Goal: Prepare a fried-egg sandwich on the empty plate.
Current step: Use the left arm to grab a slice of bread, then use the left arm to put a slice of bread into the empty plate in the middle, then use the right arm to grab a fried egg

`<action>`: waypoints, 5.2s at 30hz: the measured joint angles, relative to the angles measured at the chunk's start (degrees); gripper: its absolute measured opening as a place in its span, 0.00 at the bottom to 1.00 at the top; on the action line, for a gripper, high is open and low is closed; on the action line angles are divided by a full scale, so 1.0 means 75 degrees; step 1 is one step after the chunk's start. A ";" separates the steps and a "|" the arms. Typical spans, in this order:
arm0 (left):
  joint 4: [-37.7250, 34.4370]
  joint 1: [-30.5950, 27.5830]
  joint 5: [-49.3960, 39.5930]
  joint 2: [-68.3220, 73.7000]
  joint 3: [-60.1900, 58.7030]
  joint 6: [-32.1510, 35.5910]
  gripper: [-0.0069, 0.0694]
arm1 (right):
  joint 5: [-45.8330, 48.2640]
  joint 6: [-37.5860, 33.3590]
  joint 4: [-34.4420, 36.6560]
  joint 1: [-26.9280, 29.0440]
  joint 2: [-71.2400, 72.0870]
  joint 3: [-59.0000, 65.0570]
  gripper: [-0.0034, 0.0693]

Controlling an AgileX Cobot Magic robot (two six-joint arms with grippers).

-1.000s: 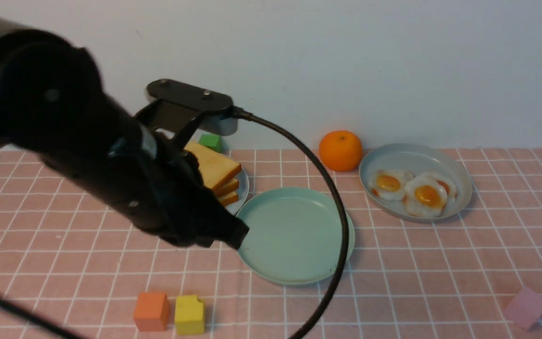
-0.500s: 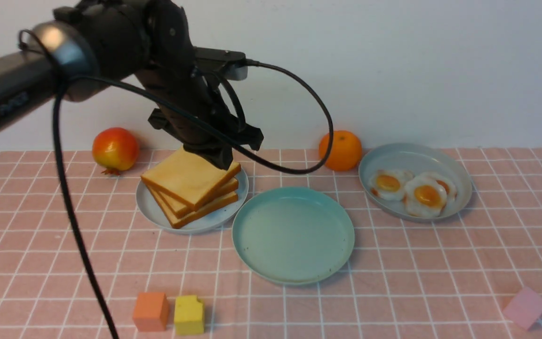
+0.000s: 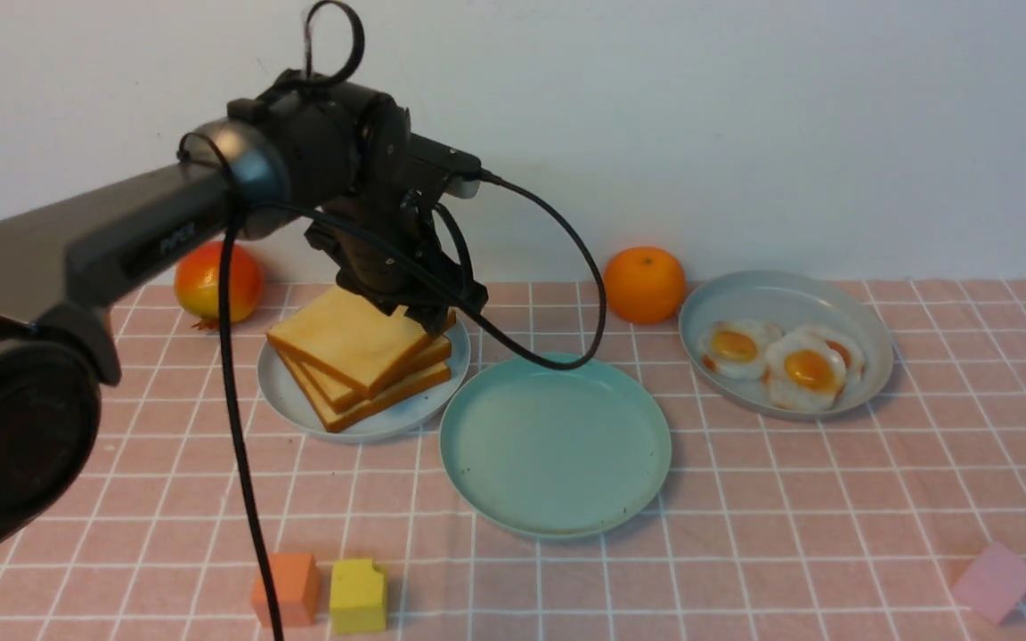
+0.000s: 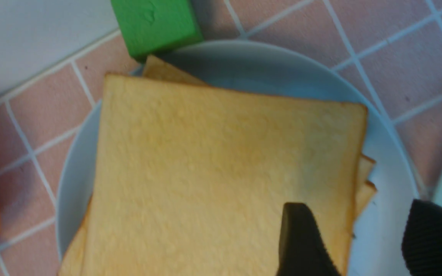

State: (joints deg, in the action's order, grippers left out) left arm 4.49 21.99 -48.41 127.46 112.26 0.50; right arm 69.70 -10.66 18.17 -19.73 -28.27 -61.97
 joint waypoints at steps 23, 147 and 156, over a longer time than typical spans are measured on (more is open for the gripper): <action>0.0432 0.0000 0.0373 0.0467 0.0043 0.0048 0.52 | -0.0056 0.0007 -0.0142 0.0000 0.0000 0.0007 0.08; -0.2998 0.2352 0.1920 -1.3340 -0.9594 0.0419 0.11 | -0.1356 0.2328 -0.4035 0.0632 -1.3150 -0.5949 0.82; -0.2998 0.2352 0.1780 -1.3237 -0.9609 0.0419 0.11 | -0.1107 0.2391 -0.4153 0.0683 -1.3869 -0.6462 0.87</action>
State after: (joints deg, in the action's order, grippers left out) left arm -17.99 39.62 -35.05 28.18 40.19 3.64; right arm 61.40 7.28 -12.98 -14.61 -132.29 -110.44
